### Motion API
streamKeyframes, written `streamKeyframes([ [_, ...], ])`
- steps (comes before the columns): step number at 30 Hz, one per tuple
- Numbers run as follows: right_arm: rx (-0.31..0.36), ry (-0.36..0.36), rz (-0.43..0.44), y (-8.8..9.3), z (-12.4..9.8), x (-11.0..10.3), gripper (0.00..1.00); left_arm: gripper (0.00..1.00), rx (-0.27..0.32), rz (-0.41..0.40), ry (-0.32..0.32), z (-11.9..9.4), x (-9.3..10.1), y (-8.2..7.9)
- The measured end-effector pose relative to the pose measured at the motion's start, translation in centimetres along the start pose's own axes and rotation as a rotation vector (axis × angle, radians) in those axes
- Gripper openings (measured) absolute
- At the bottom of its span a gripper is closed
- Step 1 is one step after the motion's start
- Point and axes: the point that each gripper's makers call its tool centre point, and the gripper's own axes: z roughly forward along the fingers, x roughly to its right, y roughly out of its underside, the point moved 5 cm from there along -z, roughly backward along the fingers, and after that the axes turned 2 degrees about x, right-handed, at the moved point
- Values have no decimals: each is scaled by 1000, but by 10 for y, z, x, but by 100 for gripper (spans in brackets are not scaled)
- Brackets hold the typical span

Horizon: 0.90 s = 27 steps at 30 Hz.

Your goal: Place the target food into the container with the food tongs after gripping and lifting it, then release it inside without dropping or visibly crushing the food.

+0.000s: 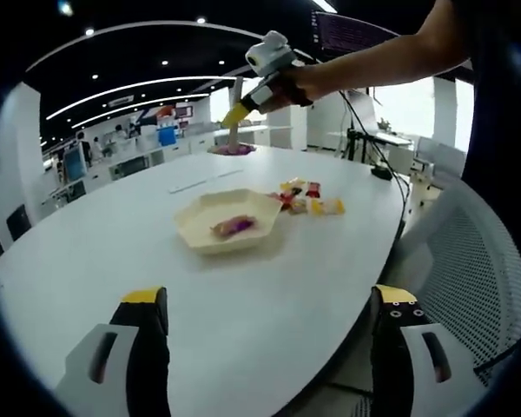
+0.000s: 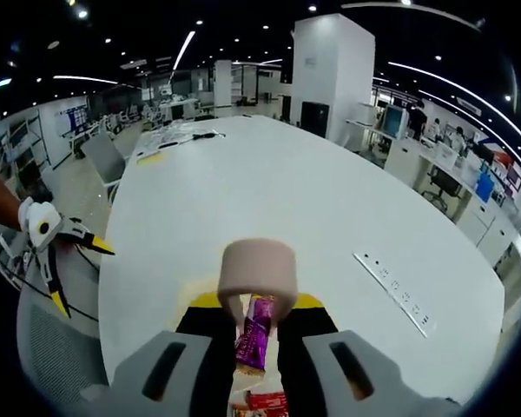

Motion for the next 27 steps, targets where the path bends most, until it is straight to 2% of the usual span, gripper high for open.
streamKeyframes([
  [18, 7, -10, -15, -5, 10, 0, 18, 93, -1, -3, -3, 0, 0, 0],
  [27, 11, -12, -20, -6, 5, 1, 18, 92, 1, -1, -8, 0, -1, -1],
])
